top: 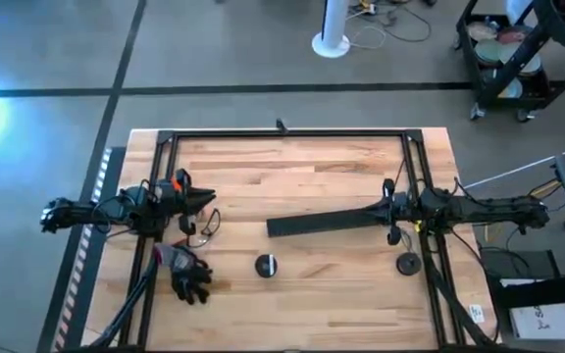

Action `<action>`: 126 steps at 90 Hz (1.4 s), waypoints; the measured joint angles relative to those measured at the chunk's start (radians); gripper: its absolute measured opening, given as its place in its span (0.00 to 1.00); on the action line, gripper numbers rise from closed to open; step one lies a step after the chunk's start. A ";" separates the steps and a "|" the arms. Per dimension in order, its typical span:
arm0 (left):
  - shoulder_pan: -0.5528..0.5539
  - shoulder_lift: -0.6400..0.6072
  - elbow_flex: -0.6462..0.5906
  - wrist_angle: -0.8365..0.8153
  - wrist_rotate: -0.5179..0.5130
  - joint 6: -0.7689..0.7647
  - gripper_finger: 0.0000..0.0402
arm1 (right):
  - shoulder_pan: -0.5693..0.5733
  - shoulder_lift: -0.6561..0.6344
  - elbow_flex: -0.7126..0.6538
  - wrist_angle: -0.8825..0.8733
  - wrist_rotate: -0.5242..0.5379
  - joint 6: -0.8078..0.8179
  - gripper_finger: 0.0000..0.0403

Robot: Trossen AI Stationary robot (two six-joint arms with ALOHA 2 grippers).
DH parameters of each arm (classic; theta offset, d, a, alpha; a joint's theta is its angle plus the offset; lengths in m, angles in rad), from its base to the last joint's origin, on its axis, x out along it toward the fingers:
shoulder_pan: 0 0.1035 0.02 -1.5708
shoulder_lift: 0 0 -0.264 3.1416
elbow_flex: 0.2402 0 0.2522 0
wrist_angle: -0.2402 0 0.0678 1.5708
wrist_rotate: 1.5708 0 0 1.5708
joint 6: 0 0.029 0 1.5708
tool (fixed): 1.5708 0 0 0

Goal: Ziptie cables
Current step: Return to Home Position

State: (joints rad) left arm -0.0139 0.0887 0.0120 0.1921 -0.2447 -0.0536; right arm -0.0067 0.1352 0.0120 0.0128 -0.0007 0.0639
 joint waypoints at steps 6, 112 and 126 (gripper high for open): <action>0.000 0.016 0.000 0.000 0.000 0.000 0.11 | 0.000 0.001 0.000 0.000 0.000 0.004 0.07; 0.000 0.237 0.000 0.001 0.000 0.000 0.12 | 0.000 0.005 -0.001 0.001 0.001 0.006 0.06; 0.000 0.251 0.000 0.001 0.000 0.000 0.12 | 0.000 0.005 -0.001 0.001 0.001 0.005 0.08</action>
State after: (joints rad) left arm -0.0141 0.3392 0.0120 0.1932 -0.2447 -0.0536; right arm -0.0067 0.1402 0.0113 0.0135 0.0002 0.0685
